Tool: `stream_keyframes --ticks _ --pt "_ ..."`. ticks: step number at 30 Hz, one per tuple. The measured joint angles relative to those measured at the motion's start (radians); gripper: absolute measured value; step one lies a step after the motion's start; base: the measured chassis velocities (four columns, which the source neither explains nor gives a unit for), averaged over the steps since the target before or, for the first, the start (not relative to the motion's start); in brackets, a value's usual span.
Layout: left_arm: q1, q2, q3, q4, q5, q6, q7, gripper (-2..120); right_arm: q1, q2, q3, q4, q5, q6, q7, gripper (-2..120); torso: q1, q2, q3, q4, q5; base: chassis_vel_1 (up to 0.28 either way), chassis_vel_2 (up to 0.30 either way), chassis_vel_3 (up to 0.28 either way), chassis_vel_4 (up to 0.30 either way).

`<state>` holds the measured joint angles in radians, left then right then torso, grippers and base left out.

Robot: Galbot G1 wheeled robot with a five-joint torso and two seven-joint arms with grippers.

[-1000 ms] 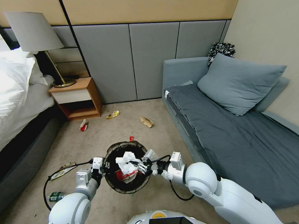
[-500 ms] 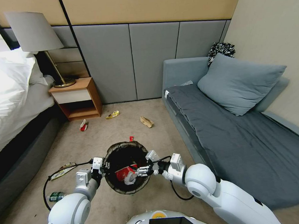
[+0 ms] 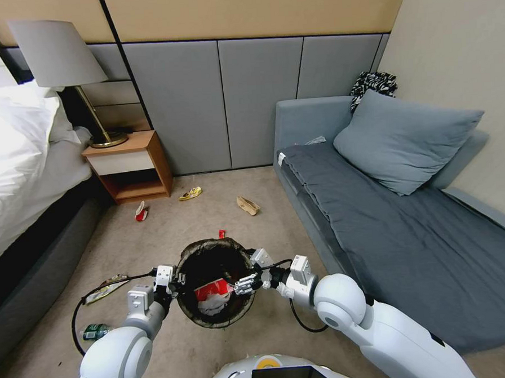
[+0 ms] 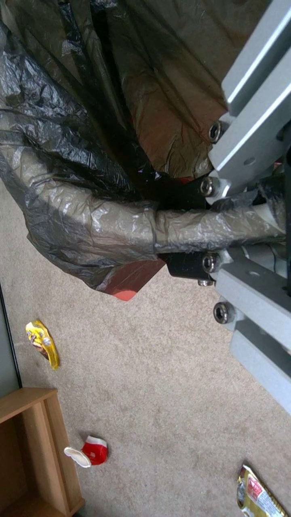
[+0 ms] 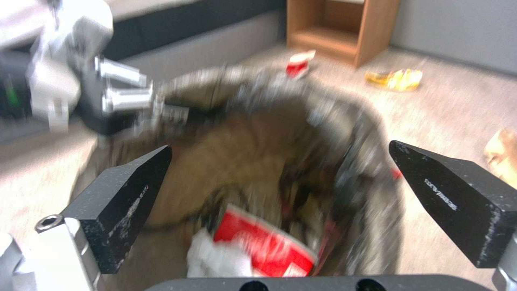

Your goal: Pick up the trash bin, then pick up the garbage from the floor and place it into the trash bin.

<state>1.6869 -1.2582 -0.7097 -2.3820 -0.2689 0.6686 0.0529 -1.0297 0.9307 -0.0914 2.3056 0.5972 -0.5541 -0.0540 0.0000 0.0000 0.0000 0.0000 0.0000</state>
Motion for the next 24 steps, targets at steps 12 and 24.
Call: stream_keyframes --ticks 12,24 --pt "0.030 -0.008 -0.008 -0.002 -0.001 -0.005 -0.002 1 -0.209 -0.062 0.211 0.020 -0.025 0.288 0.148 100 0.000 0.000 0.000 -0.0001 0.0001 0.000 0.000 0.000 0.000" --pt "0.055 -0.036 -0.019 -0.030 -0.001 -0.016 -0.006 1 -0.514 0.075 0.537 0.033 -0.274 0.453 0.198 100 0.000 0.000 0.000 -0.0001 0.0000 0.000 0.000 0.000 0.000"
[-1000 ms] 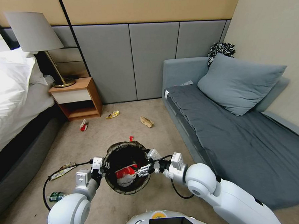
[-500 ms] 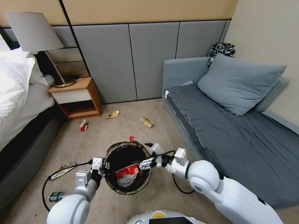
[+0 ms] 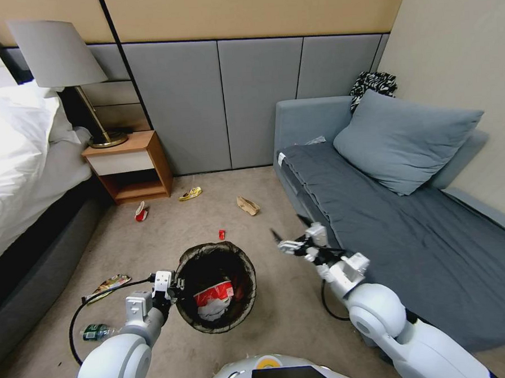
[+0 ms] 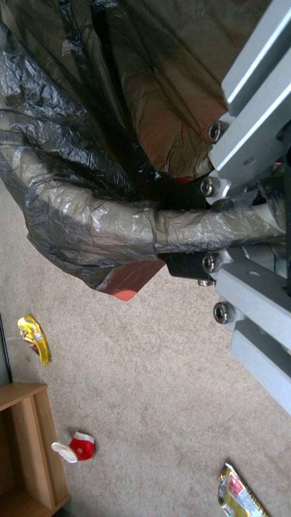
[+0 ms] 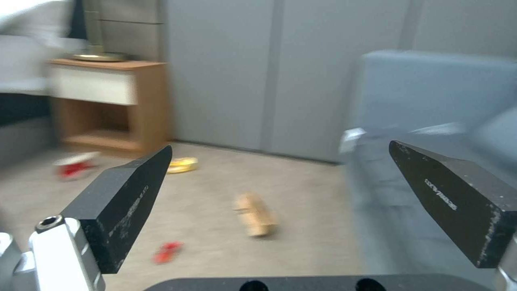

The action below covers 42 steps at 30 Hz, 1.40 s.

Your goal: Pick up the trash bin, then pick up the garbage from the floor and place it into the trash bin.

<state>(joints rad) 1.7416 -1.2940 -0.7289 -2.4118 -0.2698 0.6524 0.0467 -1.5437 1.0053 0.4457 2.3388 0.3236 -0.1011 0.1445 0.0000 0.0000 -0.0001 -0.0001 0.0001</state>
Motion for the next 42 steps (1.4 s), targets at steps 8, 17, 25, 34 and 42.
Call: stream_keyframes --ticks 8,17,25,34,42 --pt "0.001 0.005 -0.004 -0.010 -0.005 -0.005 -0.007 1 -0.158 0.202 0.067 0.043 -0.176 0.076 -0.002 100 0.000 0.000 0.000 -0.0001 -0.0001 0.000 0.000 0.000 0.000" --pt "-0.005 0.008 -0.013 -0.010 -0.005 -0.009 -0.008 1 -0.272 0.381 0.087 0.033 -0.330 0.197 0.032 100 0.000 0.000 0.000 0.0002 -0.0002 0.000 0.000 0.000 0.000" --pt "0.000 -0.004 -0.011 -0.024 0.008 -0.008 -0.008 1 -0.334 0.403 0.097 0.005 -0.351 0.259 0.034 100 0.000 0.000 0.000 0.0001 -0.0001 0.000 0.000 0.000 0.000" --pt "-0.003 -0.006 -0.011 -0.026 0.006 -0.005 -0.012 1 -0.319 0.395 0.093 -0.007 -0.344 0.256 0.032 100 0.000 0.000 0.000 0.0001 -0.0001 0.000 0.000 0.000 0.000" --pt "-0.007 -0.008 -0.016 -0.021 -0.016 -0.003 -0.025 1 -0.309 0.388 0.089 -0.018 -0.337 0.248 0.031 100 0.000 0.000 0.000 0.0000 -0.0001 0.000 0.000 0.000 0.000"
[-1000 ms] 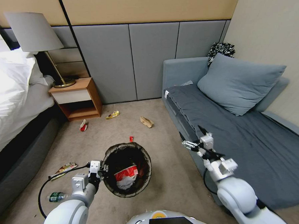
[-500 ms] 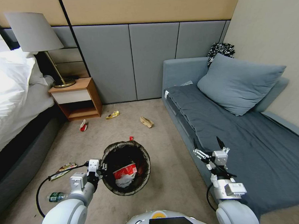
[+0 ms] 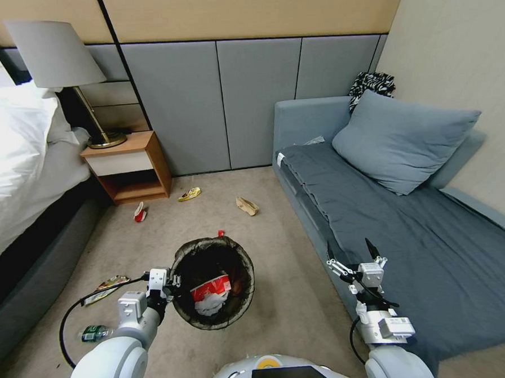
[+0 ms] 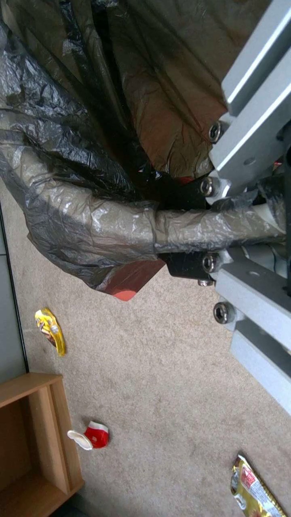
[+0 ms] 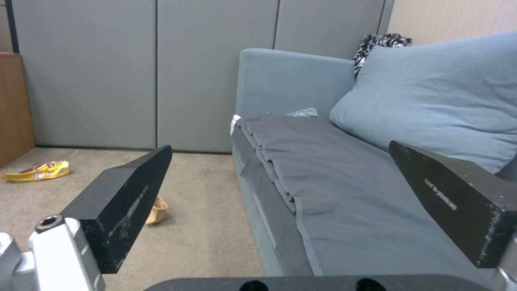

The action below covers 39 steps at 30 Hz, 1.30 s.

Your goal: Pick up the trash bin, then pick up the garbage from the floor and place it into the trash bin.

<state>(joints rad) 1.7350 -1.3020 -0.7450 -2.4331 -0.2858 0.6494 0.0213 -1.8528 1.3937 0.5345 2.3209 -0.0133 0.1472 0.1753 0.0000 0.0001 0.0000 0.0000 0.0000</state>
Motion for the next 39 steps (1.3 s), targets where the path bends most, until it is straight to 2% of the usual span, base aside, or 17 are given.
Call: stream_keyframes --ticks 19,39 --pt "-0.001 0.000 -0.007 -0.007 0.000 0.026 0.009 1 0.011 -0.011 -0.015 -0.009 0.015 -0.019 -0.001 100 0.000 0.000 0.000 -0.0001 0.0000 0.000 0.000 0.000 0.000" --pt "-0.004 0.001 -0.008 -0.004 0.000 0.027 0.010 1 0.015 -0.016 -0.015 -0.013 0.032 -0.029 0.001 100 0.000 0.000 0.000 0.0000 0.0000 0.083 0.082 0.081 0.079"
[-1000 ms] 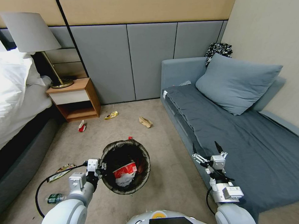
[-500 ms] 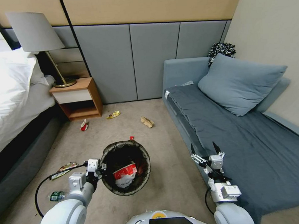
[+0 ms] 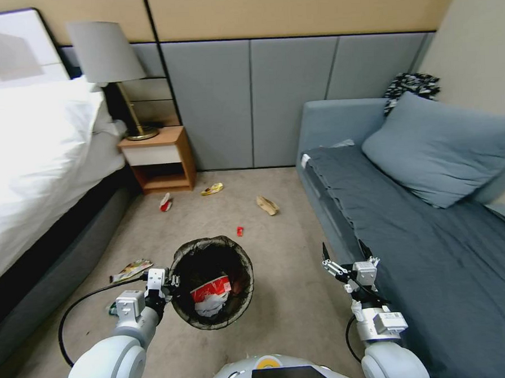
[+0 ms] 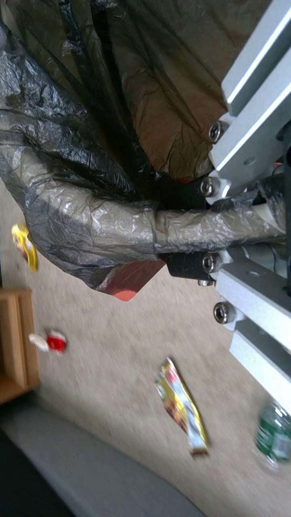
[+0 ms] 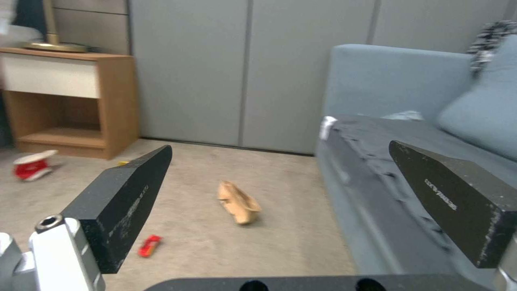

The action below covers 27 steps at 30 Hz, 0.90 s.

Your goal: Pick up the trash bin, then pick up the garbage from the floor and place it into the trash bin.

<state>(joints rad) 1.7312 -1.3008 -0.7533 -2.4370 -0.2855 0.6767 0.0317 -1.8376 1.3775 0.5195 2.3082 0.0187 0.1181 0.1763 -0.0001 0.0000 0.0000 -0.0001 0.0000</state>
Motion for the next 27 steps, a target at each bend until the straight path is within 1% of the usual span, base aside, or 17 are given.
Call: stream_keyframes --ticks 10,14,16,22,27 --pt "0.000 0.000 -0.002 0.001 0.000 0.000 0.000 1 0.003 -0.002 0.000 -0.001 0.005 -0.005 0.002 100 0.000 0.000 0.000 0.0002 -0.0001 0.076 0.081 0.085 0.078" --pt "0.001 -0.001 -0.002 0.004 0.001 -0.018 -0.001 1 0.002 -0.002 -0.001 -0.003 0.012 -0.010 0.004 100 0.000 0.000 0.000 0.0002 -0.0001 0.074 0.074 0.063 0.069" --pt "0.002 -0.001 -0.002 0.004 0.003 -0.024 -0.001 1 0.002 -0.005 -0.003 -0.003 0.022 -0.030 0.011 100 0.000 0.000 0.000 0.0003 0.0000 0.028 0.022 0.019 0.027" --pt "0.003 0.000 -0.001 0.004 0.003 -0.025 -0.002 1 0.012 -0.009 -0.007 -0.005 0.032 -0.050 0.039 100 0.000 0.000 0.000 -0.0002 0.0000 0.000 0.000 0.000 0.000" --pt "0.004 0.002 -0.002 0.003 0.004 -0.025 -0.003 1 0.018 -0.009 -0.004 -0.006 0.033 -0.072 0.069 100 0.000 0.000 0.000 0.0000 0.0000 0.000 0.000 0.000 0.000"
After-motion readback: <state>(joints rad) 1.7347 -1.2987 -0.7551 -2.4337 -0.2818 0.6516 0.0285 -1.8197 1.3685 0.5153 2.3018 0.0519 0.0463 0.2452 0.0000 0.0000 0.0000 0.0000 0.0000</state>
